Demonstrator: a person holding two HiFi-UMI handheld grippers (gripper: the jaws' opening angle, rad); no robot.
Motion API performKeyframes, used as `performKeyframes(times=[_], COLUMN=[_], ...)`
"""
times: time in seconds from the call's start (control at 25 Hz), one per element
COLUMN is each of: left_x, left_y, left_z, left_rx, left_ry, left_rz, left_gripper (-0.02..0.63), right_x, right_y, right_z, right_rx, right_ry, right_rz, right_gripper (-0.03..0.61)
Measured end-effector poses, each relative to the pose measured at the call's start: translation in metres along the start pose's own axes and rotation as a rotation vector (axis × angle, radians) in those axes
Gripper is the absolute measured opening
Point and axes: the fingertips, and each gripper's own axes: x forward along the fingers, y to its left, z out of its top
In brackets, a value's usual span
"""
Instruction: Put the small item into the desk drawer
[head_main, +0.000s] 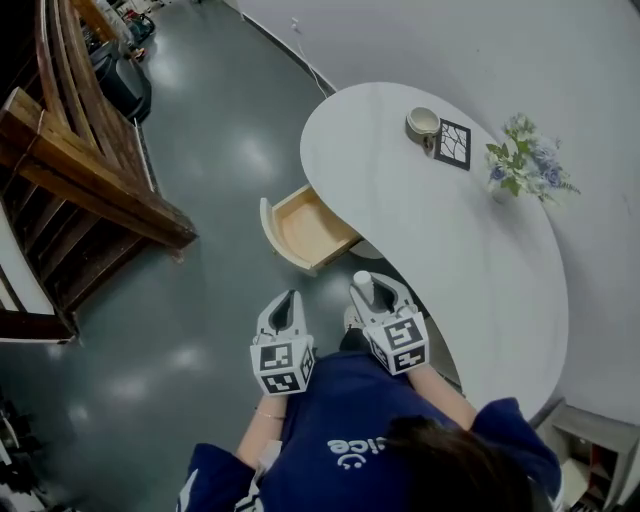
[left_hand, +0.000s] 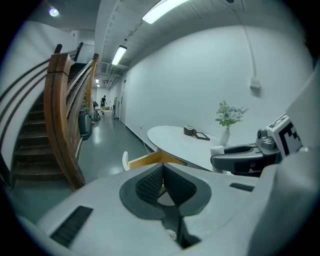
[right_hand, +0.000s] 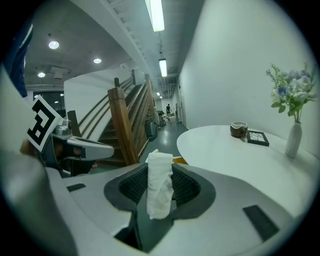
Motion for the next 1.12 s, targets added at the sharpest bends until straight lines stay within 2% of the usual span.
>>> performKeyframes(times=[0.16, 0.36, 0.76, 0.92, 1.12], left_x=[0.027, 0.049, 0.066, 0.073, 0.085], left_y=[-0.007, -0.013, -0.005, 0.011, 0.034], left_z=[0.014, 0.024, 0.035, 0.042, 0.054], left_rx=[-0.015, -0.078, -0.108, -0.118, -0.111], left_ry=[0.002, -0.007, -0.007, -0.014, -0.007], left_rz=[0.026, 0.066, 0.113, 0.128, 0.122], left_gripper=[0.005, 0.005, 0.005, 0.005, 0.005], right_x=[0.018, 0.035, 0.055, 0.065, 0.084], right_y=[-0.024, -0.044, -0.052, -0.051, -0.052], right_z=[0.017, 0.025, 0.029, 0.034, 0.044], right_rx=[-0.029, -0.018, -0.037, -0.067, -0.055], right_ry=[-0.007, 0.009, 0.048, 0.061, 0.083], right_rz=[0.037, 0.087, 0.143, 0.144, 0.121], right_gripper=[0.147, 0.147, 0.147, 0.147, 0.147])
